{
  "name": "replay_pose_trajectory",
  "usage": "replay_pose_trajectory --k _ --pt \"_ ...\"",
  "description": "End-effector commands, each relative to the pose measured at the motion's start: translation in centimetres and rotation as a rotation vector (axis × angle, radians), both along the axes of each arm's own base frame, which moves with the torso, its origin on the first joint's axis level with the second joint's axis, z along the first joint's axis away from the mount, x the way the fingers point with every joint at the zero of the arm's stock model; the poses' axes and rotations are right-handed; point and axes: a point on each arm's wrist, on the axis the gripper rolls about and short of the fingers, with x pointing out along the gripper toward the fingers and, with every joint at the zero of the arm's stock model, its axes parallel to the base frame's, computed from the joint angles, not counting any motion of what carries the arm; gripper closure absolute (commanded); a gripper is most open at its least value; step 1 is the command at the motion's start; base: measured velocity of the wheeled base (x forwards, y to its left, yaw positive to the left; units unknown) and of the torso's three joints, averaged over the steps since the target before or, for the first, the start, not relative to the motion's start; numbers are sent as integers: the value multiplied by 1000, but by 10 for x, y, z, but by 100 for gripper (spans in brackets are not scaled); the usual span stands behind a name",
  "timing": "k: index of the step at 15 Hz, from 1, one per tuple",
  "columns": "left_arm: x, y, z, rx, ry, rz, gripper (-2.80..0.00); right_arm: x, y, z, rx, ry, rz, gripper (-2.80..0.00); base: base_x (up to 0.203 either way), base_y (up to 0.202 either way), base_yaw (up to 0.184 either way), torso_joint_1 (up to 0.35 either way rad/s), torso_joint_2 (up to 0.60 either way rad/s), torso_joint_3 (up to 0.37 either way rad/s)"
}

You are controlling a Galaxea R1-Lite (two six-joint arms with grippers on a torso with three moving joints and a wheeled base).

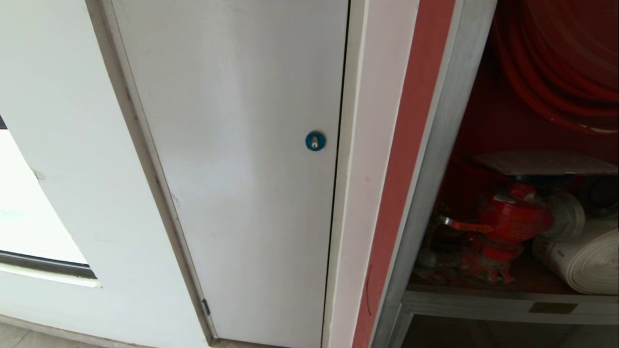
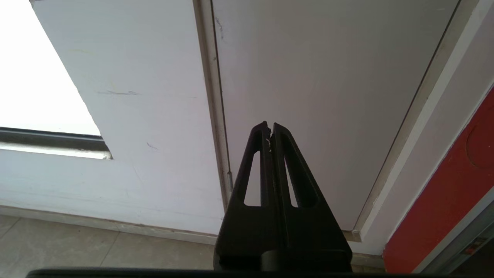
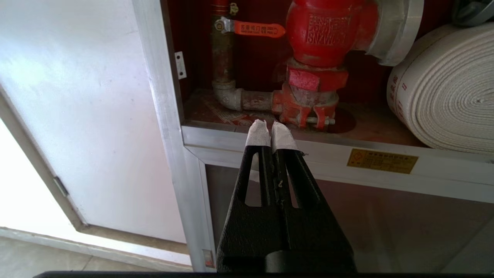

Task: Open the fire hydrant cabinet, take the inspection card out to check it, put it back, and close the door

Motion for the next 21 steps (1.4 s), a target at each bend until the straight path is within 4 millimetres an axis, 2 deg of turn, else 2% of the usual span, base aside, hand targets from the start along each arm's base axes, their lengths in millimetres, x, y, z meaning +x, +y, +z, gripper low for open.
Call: replay_pose_trajectory --k 1,7,10,21 --pt "0 0 -2 0 6 0 0 0 0 -1 4 3 1 0 0 0 0 0 0 0" --pt "0 0 -2 0 6 0 0 0 0 -1 30 5 -13 0 0 0 0 0 0 0" --pt "0 0 -2 0 4 0 0 0 -2 -5 -18 40 -81 0 0 0 0 0 0 0" --pt "0 0 -2 0 4 0 0 0 -2 -6 -12 56 -70 0 0 0 0 0 0 0"
